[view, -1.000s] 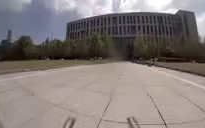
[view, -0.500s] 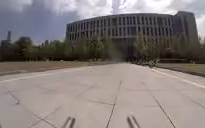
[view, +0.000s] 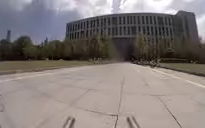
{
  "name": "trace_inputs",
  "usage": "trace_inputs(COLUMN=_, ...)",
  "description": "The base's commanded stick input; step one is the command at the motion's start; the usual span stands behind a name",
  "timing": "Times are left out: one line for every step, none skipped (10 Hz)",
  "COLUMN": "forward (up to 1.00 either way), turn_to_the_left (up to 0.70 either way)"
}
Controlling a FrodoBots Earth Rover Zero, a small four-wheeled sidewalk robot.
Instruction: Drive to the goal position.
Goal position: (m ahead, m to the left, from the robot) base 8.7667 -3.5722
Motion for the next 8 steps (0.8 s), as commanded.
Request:
trace_inputs(forward=0.70, turn_to_the_left=0.00)
trace_inputs(forward=0.70, turn_to_the_left=0.00)
trace_inputs(forward=0.70, turn_to_the_left=0.00)
trace_inputs(forward=0.70, turn_to_the_left=0.00)
trace_inputs(forward=0.70, turn_to_the_left=0.00)
trace_inputs(forward=0.70, turn_to_the_left=0.00)
trace_inputs(forward=0.70, turn_to_the_left=0.00)
trace_inputs(forward=0.70, turn_to_the_left=-0.04)
